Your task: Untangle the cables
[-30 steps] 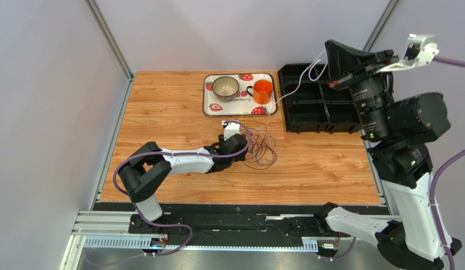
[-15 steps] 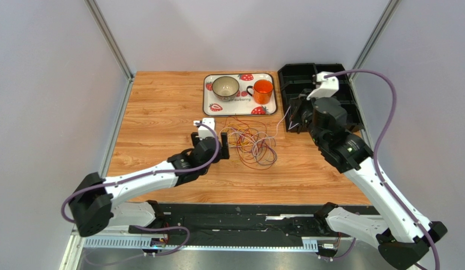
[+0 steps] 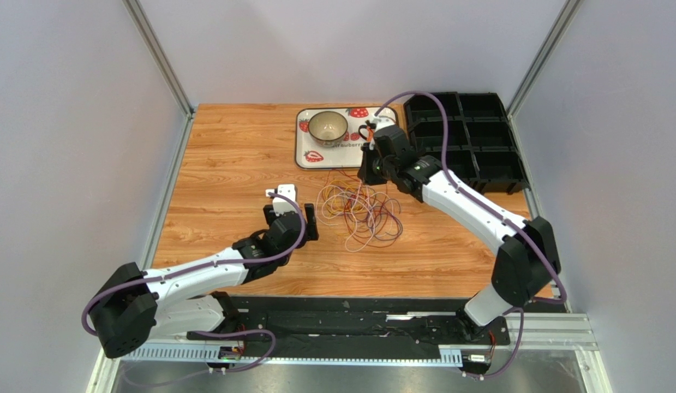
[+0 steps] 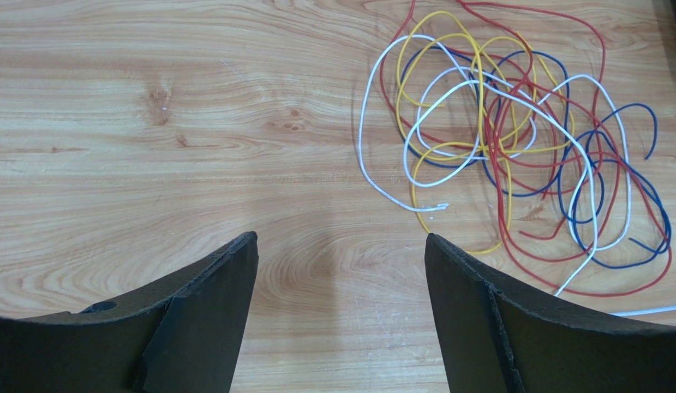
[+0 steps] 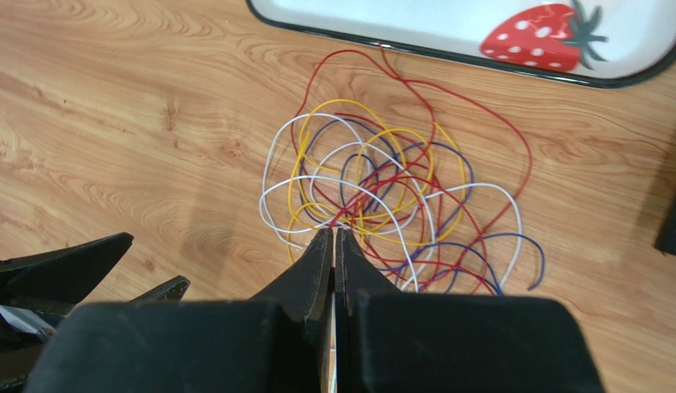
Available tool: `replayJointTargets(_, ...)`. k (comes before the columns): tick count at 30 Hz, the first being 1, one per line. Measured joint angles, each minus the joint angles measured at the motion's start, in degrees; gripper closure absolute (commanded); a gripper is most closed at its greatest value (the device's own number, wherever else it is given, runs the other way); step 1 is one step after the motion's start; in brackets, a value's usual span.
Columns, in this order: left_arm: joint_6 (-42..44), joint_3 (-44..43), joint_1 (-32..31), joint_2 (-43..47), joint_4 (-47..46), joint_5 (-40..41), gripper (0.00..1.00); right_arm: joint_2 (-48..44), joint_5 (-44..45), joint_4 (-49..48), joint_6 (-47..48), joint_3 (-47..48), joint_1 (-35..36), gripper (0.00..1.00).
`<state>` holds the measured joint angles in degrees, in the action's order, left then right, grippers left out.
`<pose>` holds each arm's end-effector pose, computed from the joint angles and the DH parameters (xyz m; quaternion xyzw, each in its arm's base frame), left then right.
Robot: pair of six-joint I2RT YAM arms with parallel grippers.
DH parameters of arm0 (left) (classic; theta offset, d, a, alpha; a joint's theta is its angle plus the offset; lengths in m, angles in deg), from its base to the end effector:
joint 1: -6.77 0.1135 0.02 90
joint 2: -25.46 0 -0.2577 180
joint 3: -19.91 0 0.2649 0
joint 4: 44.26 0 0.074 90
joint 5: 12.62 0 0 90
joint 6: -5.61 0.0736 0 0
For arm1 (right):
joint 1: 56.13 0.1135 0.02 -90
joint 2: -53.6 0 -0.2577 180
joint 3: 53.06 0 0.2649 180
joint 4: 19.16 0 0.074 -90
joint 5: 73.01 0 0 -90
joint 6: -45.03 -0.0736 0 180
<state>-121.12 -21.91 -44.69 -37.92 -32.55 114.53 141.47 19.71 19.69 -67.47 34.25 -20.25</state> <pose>0.1979 -0.1771 0.1738 -0.0432 0.8466 -0.1121 0.5185 0.3175 0.2253 0.2748 -0.0952 0.8989 0.1896 0.3834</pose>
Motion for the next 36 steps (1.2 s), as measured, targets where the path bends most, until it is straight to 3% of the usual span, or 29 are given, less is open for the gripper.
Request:
replayJointTargets(9, 0.0, 0.0, 0.2, -0.5, -1.2, 0.0, 0.19, 10.5, -5.0, -2.5, 4.3, 4.6, 1.1, 0.89)
replayJointTargets(18, 0.0, -0.1, 0.2, -2.5, -1.2, 0.0, 0.20, 17.8, 0.2, -1.9, 7.5, 4.6, 1.2, 0.88)
replayJointTargets(20, 0.0, -0.2, 0.2, -2.9, -1.2, 0.0, 0.21, 17.9, 1.6, -1.6, 7.6, 4.6, 1.2, 0.82)
replayJointTargets(24, 0.0, -0.9, 0.2, -3.9, -1.1, 0.0, 0.21, 17.9, 2.9, -1.7, 7.4, 4.4, 1.2, 0.49)
replayJointTargets(36, 0.0, -1.7, 0.2, -4.6, -1.0, 0.0, 0.22, 17.8, -7.0, -2.5, 4.9, 3.5, -2.0, 0.40)
